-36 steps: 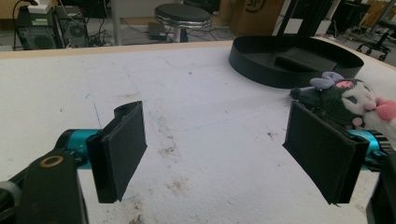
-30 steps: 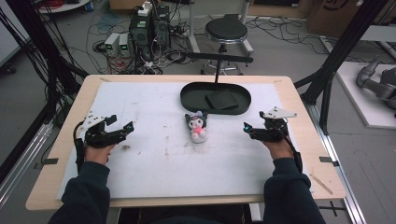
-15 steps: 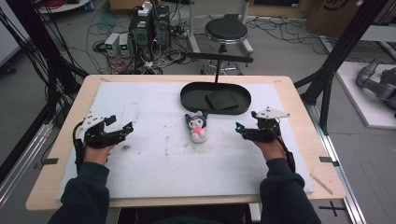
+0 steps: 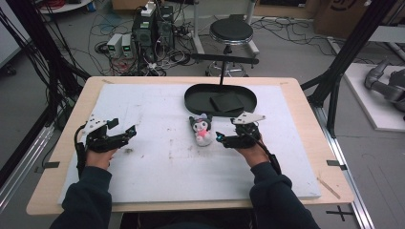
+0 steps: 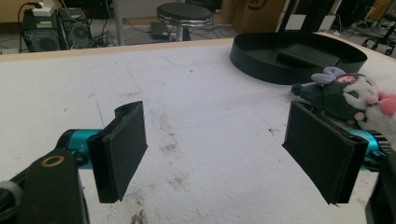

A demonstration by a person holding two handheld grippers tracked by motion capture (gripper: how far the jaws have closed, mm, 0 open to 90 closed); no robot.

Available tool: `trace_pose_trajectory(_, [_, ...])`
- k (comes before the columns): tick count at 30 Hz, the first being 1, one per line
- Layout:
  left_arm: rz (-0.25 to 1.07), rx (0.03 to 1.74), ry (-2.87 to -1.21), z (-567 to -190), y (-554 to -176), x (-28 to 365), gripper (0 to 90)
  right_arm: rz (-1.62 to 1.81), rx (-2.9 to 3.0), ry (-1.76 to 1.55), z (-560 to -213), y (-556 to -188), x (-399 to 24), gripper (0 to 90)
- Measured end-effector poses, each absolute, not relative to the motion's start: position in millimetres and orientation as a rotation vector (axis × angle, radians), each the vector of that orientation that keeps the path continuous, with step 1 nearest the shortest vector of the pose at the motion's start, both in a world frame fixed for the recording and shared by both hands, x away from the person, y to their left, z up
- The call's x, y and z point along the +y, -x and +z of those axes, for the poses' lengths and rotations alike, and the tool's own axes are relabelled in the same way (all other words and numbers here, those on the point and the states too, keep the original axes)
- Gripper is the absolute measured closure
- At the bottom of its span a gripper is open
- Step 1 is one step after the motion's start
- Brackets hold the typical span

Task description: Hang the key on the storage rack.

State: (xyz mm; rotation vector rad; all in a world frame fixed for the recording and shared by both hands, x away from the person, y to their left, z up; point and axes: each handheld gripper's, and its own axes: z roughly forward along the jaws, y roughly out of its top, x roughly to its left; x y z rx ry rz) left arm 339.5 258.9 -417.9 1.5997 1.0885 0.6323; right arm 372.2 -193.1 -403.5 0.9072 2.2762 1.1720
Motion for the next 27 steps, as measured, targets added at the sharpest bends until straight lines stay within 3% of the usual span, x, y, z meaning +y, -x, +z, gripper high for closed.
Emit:
trace_pose_trajectory(13, [0.627, 1.093, -1.599, -419.0, -340.9, 260.0, 21.0, 1.110, 2.386, -0.851, -421.5, -383.5, -124.6, 21.6])
trace_pose_trajectory(17, [0.627, 1.094, -1.600, -419.3, -341.0, 260.3, 21.0, 1.032, 2.410, -0.808, -426.9, -385.4, -121.3, 32.3])
trace_pose_trajectory(21, [0.622, 1.097, -1.602, -419.7, -341.4, 260.4, 21.1, 1.069, 2.487, -0.756, -419.7, -387.9, -137.1, 51.8])
trace_pose_trajectory(27, [0.623, 1.100, -1.600, -419.7, -341.3, 260.4, 21.0, 1.054, 2.544, -0.659, -409.6, -392.2, -155.4, 53.9])
